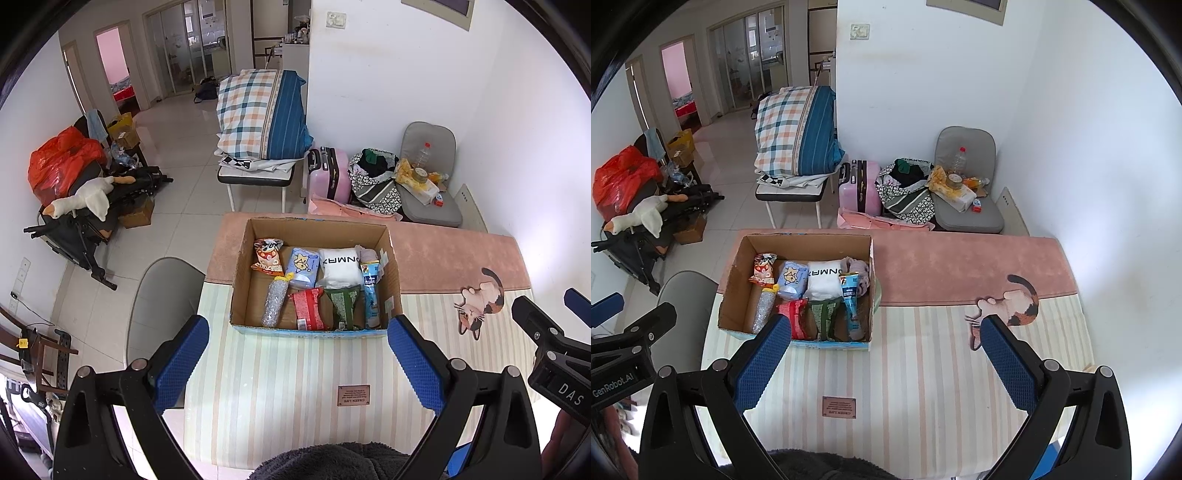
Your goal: Organize soft objects
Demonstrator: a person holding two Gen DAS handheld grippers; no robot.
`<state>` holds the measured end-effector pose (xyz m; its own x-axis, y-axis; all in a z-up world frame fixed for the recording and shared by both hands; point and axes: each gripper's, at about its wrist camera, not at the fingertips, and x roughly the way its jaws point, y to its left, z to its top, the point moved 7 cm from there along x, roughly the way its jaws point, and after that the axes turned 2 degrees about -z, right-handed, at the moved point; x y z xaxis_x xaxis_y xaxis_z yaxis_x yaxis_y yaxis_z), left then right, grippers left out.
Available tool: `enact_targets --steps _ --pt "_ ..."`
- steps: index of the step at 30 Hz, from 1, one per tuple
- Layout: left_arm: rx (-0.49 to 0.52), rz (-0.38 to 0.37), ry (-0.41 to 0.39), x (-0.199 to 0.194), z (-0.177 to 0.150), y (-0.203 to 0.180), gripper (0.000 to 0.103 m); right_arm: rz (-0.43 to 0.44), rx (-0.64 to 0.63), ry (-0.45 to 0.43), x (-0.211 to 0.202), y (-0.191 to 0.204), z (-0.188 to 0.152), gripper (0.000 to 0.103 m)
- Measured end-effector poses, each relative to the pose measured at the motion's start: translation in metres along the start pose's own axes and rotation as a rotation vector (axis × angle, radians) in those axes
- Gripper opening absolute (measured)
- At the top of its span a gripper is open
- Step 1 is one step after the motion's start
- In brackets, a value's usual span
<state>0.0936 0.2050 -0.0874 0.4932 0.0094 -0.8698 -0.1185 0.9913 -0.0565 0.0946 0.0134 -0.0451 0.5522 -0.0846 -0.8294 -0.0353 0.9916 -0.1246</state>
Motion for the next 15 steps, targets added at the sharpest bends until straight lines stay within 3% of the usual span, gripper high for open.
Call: enact_targets --steps 15 --pt "0.003 0.001 -0.003 -0.0002 0.0010 -0.0012 0.099 0.000 0.000 0.002 -0.0002 0.0009 -0.0004 0.103"
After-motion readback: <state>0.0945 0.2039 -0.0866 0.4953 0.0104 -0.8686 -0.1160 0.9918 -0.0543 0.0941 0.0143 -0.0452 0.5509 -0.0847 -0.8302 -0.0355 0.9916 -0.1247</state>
